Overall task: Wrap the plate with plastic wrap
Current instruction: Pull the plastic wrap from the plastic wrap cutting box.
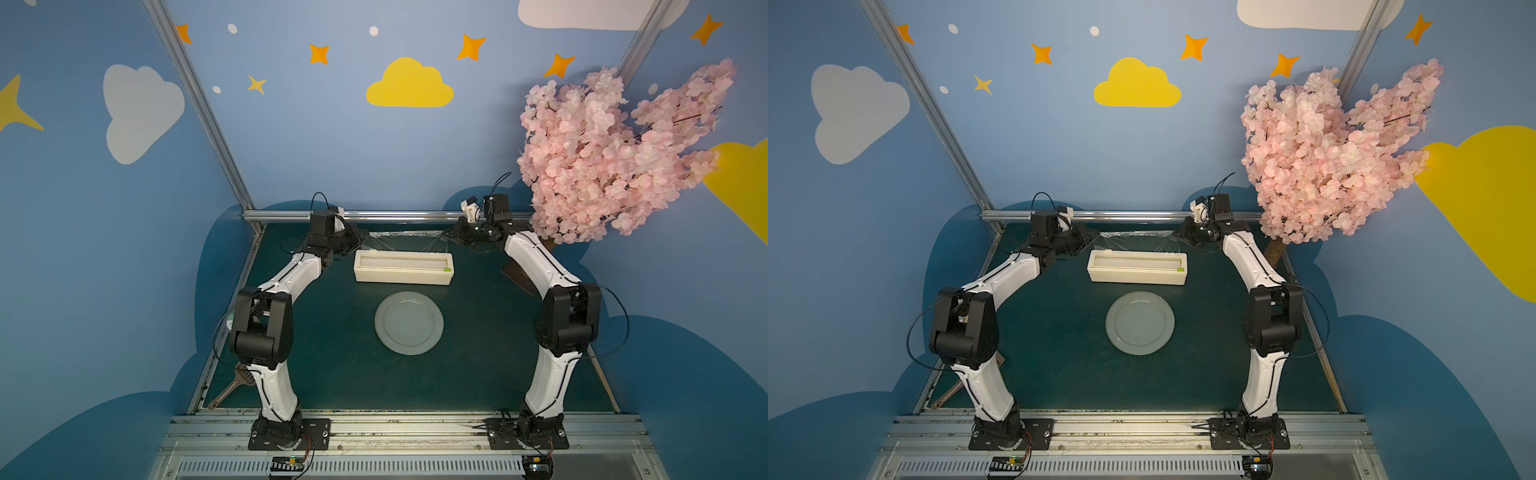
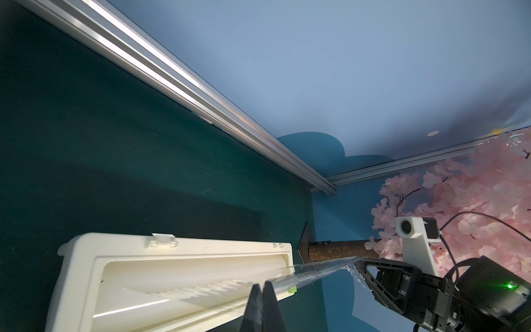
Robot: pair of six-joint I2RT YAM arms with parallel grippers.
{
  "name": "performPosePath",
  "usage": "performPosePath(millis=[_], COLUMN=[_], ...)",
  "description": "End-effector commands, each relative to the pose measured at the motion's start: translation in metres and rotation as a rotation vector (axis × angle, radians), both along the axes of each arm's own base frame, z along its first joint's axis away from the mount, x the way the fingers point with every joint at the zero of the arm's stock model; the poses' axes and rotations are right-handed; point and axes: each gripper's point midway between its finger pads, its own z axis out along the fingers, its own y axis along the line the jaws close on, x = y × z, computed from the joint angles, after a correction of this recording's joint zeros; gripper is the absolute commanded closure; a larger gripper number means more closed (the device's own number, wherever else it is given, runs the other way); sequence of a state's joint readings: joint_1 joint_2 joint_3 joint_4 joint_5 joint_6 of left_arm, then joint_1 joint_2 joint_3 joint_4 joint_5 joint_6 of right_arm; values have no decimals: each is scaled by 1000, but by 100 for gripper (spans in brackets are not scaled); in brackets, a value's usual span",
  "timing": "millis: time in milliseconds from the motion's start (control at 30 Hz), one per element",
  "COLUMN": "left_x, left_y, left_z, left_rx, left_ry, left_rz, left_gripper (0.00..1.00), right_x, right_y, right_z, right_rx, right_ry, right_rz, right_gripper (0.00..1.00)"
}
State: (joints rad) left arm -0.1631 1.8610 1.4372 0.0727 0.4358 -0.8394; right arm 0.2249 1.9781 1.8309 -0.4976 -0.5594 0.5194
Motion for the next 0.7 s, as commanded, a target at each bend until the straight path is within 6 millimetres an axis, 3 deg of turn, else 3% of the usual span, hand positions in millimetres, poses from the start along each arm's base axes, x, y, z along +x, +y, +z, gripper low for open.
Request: performPosePath(millis=[0,300,667], left_x=[11,14,6], left_y=[18,15,12], left_z=[24,67,91], left_rx=[35,31,26], left_ry=[-49,-97,-121], left_rz=[35,5,-23], left_gripper=[97,97,97], right_x=[7,12,3], right_y=[-8,-8,-10], right_z=[24,57,87], right_rx=[11,53,74], right_ry=[-26,-65,-113], right_rz=[-22,-41,-39], right_gripper=[100,100,100])
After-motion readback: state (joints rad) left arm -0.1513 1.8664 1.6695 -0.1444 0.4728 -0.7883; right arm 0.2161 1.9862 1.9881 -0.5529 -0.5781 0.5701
